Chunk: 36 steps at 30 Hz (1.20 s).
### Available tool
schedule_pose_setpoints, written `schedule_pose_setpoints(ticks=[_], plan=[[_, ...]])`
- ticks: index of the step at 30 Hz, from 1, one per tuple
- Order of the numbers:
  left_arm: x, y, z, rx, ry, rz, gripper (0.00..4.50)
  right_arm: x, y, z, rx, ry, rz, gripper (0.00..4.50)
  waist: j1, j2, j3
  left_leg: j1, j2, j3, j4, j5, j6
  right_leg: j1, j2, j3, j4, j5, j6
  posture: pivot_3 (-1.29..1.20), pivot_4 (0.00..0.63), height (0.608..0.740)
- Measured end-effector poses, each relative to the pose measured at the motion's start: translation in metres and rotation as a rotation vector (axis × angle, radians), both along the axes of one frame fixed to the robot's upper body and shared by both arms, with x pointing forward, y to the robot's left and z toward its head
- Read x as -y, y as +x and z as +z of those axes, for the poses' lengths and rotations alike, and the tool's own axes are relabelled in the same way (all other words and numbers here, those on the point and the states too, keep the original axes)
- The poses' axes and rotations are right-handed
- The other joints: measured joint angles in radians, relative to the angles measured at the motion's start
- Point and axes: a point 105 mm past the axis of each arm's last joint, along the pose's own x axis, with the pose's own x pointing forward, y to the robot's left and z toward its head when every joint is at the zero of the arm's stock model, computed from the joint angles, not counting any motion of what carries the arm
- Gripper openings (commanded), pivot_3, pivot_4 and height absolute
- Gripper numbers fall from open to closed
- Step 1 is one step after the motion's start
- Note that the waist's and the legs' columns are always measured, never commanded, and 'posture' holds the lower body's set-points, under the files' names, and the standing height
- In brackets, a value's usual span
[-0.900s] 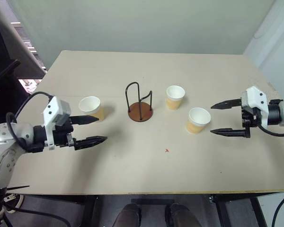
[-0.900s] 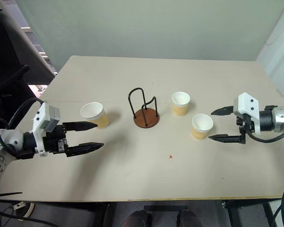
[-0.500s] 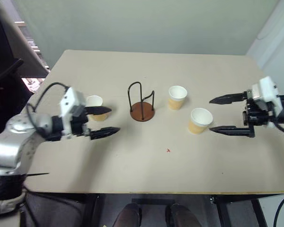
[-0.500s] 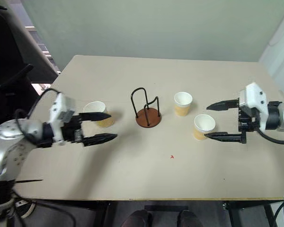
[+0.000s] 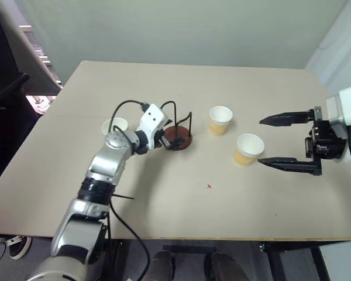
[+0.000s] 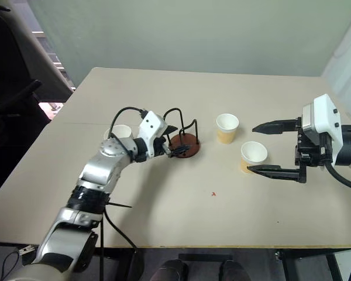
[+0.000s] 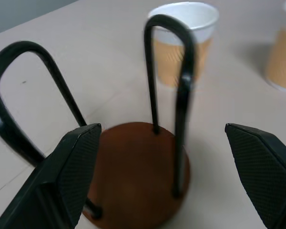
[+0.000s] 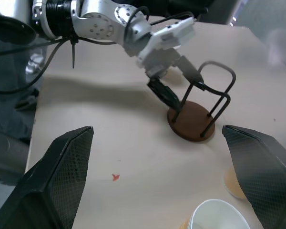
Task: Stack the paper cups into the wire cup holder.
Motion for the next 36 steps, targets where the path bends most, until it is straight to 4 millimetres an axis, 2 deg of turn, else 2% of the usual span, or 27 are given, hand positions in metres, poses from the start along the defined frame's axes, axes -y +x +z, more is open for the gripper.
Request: schedule_pose_setpoints(ticks=[3, 5, 9, 14, 17, 20, 22, 25, 31, 33, 36], plan=[[0.018, 0.000, -0.007, -0.011, -0.012, -0.044, 3.89, 0.004, -0.001, -0.002, 0.002, -0.011, -0.033, 4.50, 0.004, 0.000, 0.000, -0.001, -0.001, 0.000, 0.001, 0.001, 0.001, 0.000, 0.000, 0.001, -0.002, 0.001, 0.003, 0.00, 0.150, 0.740], [0.022, -0.002, -0.008, -0.020, -0.018, -0.070, 3.25, 0.005, -0.002, -0.002, 0.005, -0.013, -0.049, 4.50, 0.005, 0.000, 0.000, -0.002, -0.001, 0.001, 0.001, 0.001, 0.002, 0.000, 0.000, 0.001, -0.002, 0.002, 0.003, 0.00, 0.150, 0.740], [0.025, -0.007, -0.006, -0.021, -0.013, -0.127, 1.79, 0.010, -0.003, -0.004, 0.007, -0.013, -0.081, 4.50, 0.005, 0.000, 0.000, -0.001, -0.001, 0.001, 0.001, 0.001, 0.003, 0.000, 0.000, 0.002, -0.002, 0.001, 0.004, 0.00, 0.150, 0.740], [0.019, -0.018, 0.006, -0.012, -0.003, -0.207, 0.01, 0.014, -0.005, -0.004, 0.012, -0.017, -0.106, 4.50, 0.004, 0.000, 0.000, -0.001, -0.001, 0.001, 0.002, 0.002, 0.004, 0.000, 0.001, 0.003, -0.001, 0.002, 0.005, 0.00, 0.150, 0.740], [0.020, -0.034, 0.019, -0.033, -0.024, -0.322, 0.01, 0.015, -0.007, -0.005, 0.014, -0.023, -0.117, 4.50, 0.004, 0.000, 0.000, -0.002, -0.002, 0.001, 0.002, 0.002, 0.004, 0.000, 0.001, 0.004, -0.002, 0.002, 0.006, 0.00, 0.150, 0.740], [0.035, -0.064, 0.028, -0.057, -0.006, -0.521, 0.01, 0.017, -0.009, -0.006, 0.017, -0.025, -0.129, 4.50, 0.010, 0.000, 0.000, -0.002, -0.003, 0.001, 0.003, 0.002, 0.005, 0.001, 0.000, 0.004, -0.003, 0.003, 0.007, 0.00, 0.150, 0.740], [0.049, -0.085, 0.026, -0.093, 0.002, -0.662, 0.01, 0.018, -0.009, -0.006, 0.018, -0.025, -0.138, 4.50, 0.012, 0.000, 0.000, -0.002, -0.003, 0.001, 0.004, 0.002, 0.006, 0.001, -0.001, 0.005, -0.003, 0.003, 0.008, 0.00, 0.150, 0.740], [0.068, -0.106, 0.009, -0.164, 0.022, -0.813, 0.01, 0.017, -0.011, -0.009, 0.011, -0.031, -0.140, 4.50, 0.012, 0.000, 0.000, -0.002, -0.003, 0.002, 0.007, 0.002, 0.007, 0.001, -0.001, 0.006, -0.002, 0.004, 0.010, 0.00, 0.150, 0.740], [0.092, -0.126, -0.013, -0.210, 0.070, -0.946, 0.01, 0.019, -0.013, -0.008, 0.025, -0.031, -0.162, 4.50, 0.008, 0.000, 0.000, -0.002, -0.003, 0.005, 0.010, 0.002, 0.010, 0.002, -0.001, 0.010, -0.001, 0.006, 0.013, 0.00, 0.150, 0.740], [0.096, -0.127, -0.019, -0.200, 0.094, -0.942, 0.01, 0.019, -0.014, -0.009, 0.020, -0.033, -0.168, 4.50, 0.007, 0.000, 0.000, -0.002, -0.003, 0.006, 0.012, 0.001, 0.011, 0.002, -0.001, 0.011, -0.001, 0.007, 0.014, 0.00, 0.150, 0.740], [0.100, -0.116, -0.020, -0.173, 0.108, -0.856, 0.01, 0.020, -0.017, -0.009, 0.021, -0.036, -0.175, 4.50, 0.005, 0.000, 0.000, -0.002, -0.003, 0.007, 0.014, 0.000, 0.013, 0.004, -0.001, 0.013, -0.002, 0.007, 0.016, 0.00, 0.150, 0.740]])
